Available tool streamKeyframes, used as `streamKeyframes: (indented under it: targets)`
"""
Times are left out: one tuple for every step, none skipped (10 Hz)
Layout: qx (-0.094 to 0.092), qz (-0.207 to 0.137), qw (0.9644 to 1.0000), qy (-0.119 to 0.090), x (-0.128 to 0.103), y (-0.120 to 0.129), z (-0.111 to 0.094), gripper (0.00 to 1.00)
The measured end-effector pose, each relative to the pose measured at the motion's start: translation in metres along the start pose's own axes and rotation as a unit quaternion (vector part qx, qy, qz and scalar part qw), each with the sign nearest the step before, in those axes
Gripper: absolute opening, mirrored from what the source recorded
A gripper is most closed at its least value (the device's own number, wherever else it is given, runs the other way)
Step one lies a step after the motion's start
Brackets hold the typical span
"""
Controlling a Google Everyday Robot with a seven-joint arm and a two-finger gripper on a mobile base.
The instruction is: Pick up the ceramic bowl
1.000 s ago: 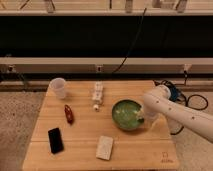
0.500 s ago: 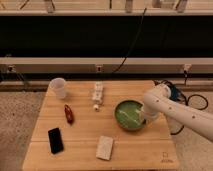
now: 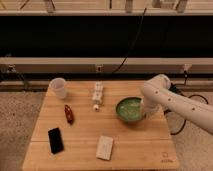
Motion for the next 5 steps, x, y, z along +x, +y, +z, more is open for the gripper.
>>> streamKeyframes:
  targets:
    - [0.000,-0.003,1.0000,0.003,0.002,-0.002,-0.005,0.00]
    - [-0.002,-0.008,0.9999,0.007,0.005,-0.003,-0.017,0.00]
    - [-0.002,-0.011,0.9999,0.008,0.007,-0.005,-0.028,0.00]
    - [-0.003,-0.014,0.9999,0.009,0.009,-0.007,-0.035,0.00]
    - [-0.003,-0.017,0.9998,0.011,0.010,-0.008,-0.040,0.00]
